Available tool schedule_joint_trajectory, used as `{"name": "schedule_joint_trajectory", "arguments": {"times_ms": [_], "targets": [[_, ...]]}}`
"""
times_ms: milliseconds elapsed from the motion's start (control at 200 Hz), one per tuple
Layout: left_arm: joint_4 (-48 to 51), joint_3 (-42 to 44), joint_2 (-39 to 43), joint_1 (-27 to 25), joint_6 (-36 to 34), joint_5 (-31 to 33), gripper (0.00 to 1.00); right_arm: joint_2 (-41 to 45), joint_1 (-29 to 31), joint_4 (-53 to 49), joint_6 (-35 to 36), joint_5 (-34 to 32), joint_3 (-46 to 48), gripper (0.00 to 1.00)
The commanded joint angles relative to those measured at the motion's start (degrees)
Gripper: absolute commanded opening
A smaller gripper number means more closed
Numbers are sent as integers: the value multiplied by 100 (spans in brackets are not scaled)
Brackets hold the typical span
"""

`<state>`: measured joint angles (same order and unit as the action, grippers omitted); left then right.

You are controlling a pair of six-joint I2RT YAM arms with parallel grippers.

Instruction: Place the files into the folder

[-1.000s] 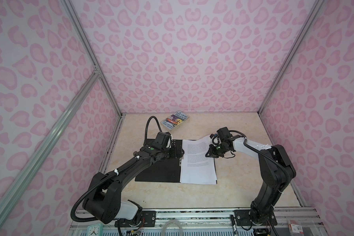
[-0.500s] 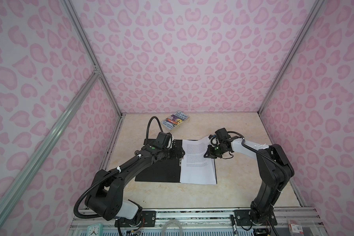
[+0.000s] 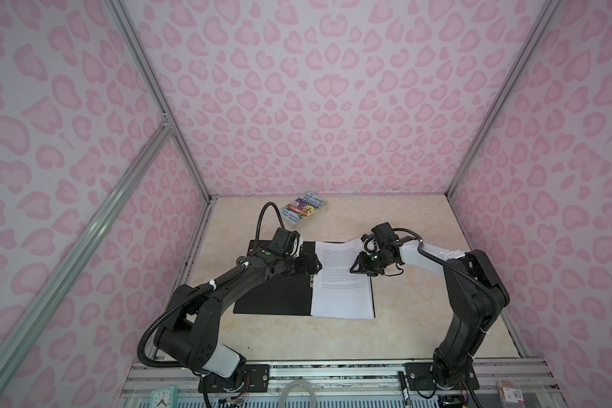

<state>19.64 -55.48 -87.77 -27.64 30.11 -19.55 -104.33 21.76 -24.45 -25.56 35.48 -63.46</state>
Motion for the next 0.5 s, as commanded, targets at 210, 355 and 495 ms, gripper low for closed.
{"name": "schedule_joint_trajectory", "arguments": {"times_ms": [210, 355, 495], "targets": [[20, -255, -621, -31, -324, -517, 97, 172, -113, -1088, 360, -1736, -332, 70], [127, -416, -970, -70, -452, -563, 97, 221, -371, -920, 293, -1461, -96, 81], [178, -530, -1243, -126, -521, -609, 97, 251, -426, -789, 254, -1352, 26, 84]]}}
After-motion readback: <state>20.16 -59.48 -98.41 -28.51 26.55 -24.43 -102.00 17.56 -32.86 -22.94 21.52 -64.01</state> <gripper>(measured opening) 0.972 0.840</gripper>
